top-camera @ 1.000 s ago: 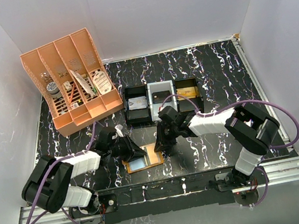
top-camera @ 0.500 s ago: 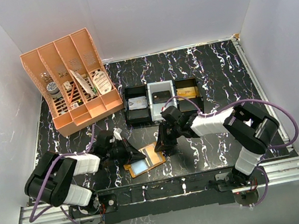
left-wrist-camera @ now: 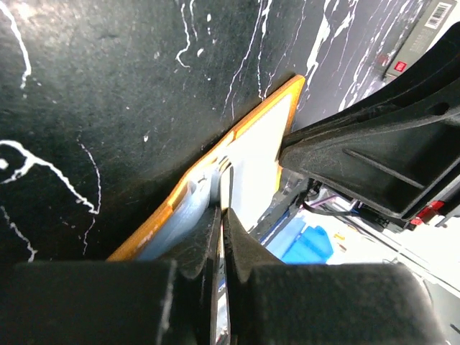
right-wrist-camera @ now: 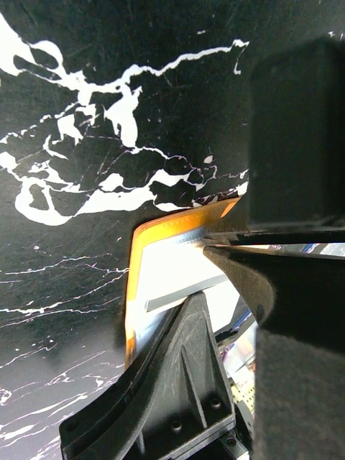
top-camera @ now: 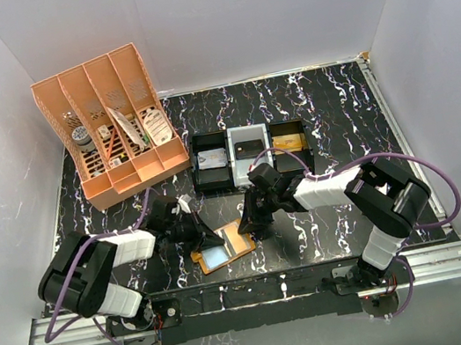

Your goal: Take the credit cards out of the card holder

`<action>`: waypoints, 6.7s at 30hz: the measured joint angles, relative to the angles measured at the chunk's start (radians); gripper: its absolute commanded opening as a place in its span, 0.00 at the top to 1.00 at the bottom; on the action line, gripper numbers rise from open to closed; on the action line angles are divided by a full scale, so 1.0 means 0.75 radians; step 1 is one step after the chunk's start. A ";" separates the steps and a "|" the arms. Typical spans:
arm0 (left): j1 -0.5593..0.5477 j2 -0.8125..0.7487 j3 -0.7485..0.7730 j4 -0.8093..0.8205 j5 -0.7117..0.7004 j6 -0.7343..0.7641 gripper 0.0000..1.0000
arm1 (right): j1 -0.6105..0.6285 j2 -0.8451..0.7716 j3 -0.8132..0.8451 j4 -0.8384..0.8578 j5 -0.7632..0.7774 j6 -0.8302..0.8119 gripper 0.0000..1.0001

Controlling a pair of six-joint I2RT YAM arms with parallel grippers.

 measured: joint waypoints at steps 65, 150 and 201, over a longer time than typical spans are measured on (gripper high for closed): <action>0.072 -0.124 -0.014 -0.104 -0.062 0.024 0.72 | 0.035 0.078 -0.024 0.234 -0.117 0.166 0.83; 0.186 -0.624 0.216 -0.725 -0.198 0.384 1.00 | 0.066 -0.201 -0.045 0.296 0.085 0.190 0.29; 0.222 -0.532 0.062 0.271 0.328 -0.101 0.93 | -0.175 -0.125 -0.240 1.313 -0.583 0.384 1.00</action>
